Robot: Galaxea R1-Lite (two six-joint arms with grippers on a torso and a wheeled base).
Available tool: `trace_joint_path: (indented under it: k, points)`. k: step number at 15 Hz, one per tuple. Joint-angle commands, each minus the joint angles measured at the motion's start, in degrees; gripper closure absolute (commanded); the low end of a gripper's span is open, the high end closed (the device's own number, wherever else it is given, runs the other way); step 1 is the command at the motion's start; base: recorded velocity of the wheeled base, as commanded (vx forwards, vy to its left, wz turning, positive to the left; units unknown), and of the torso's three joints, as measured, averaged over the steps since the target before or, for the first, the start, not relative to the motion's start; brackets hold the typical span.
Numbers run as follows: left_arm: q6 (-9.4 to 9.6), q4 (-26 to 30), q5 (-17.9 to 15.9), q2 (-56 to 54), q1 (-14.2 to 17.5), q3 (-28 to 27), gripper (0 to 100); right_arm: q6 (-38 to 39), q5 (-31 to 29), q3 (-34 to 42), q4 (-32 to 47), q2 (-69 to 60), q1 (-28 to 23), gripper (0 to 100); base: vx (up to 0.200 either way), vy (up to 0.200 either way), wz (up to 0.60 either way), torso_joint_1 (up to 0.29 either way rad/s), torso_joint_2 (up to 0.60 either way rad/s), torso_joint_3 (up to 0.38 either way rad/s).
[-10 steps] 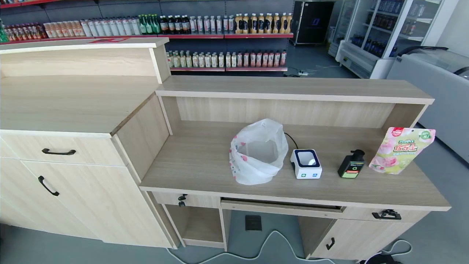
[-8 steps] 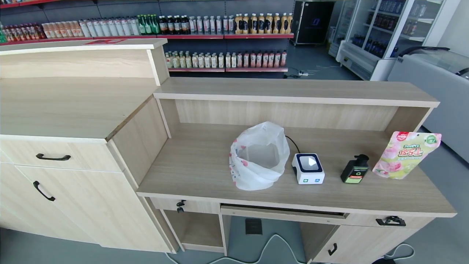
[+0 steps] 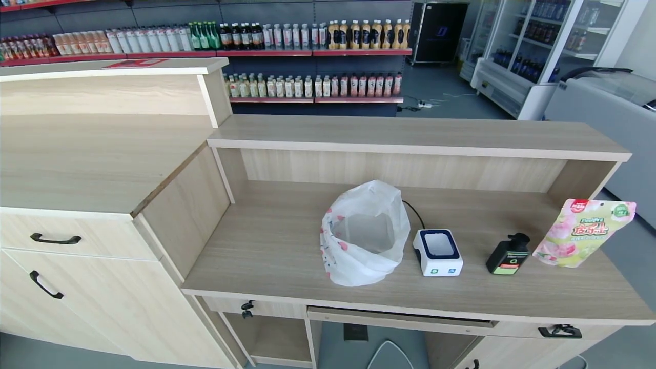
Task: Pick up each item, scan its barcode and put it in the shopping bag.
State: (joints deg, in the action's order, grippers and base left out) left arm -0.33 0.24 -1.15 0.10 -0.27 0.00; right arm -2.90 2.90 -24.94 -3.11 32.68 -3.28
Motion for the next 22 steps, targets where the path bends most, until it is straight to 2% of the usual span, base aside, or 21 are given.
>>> trace_joint_path:
  k: [1, 2, 5, 8, 10, 12, 15, 22]
  points:
    - [-0.02, 0.02, 0.0, -0.01, 0.0, 0.0, 0, -3.25, 2.64, -5.56, -17.55, 30.86, -0.94, 100, 0.0, 0.0, 0.0, 0.0, 0.0, 0.0]
    - [-0.02, 0.02, 0.0, -0.01, 0.0, 0.0, 0, -4.92, 3.34, -3.36, -23.61, 36.22, -1.03, 0, 0.0, 0.0, 0.0, 0.0, 0.0, 0.0]
    - [-0.02, 0.02, 0.0, -0.01, 0.0, 0.0, 0, -6.77, 4.13, 1.74, -35.3, 49.58, -2.52, 0, 0.0, 0.0, 0.0, 0.0, 0.0, 0.0]
    - [-0.02, 0.02, 0.0, -0.01, 0.0, 0.0, 0, -10.46, 6.59, 1.83, -36.71, 57.58, -5.33, 0, 0.0, 0.0, 0.0, 0.0, 0.0, 0.0]
    - [-0.02, 0.02, 0.0, -0.01, 0.0, 0.0, 0, -18.81, 12.13, 0.95, -36.71, 62.5, -10.87, 0, 0.0, 0.0, 0.0, 0.0, 0.0, 0.0]
    - [-0.02, 0.02, 0.0, -0.01, 0.0, 0.0, 0, -22.76, 14.33, -0.28, -38.38, 66.37, -13.42, 0, 0.0, 0.0, 0.0, 0.0, 0.0, 0.0]
    - [-0.02, 0.02, 0.0, -0.01, 0.0, 0.0, 0, -22.85, 14.59, -2.57, -46.64, 72.96, -14.83, 0, 0.0, 0.0, 0.0, 0.0, 0.0, 0.0]
    - [-0.02, 0.02, 0.0, -0.01, 0.0, 0.0, 0, -33.05, 14.59, -9.16, -47.34, 82.45, -22.65, 0, 0.0, 0.0, 0.0, 0.0, 0.0, 0.0]
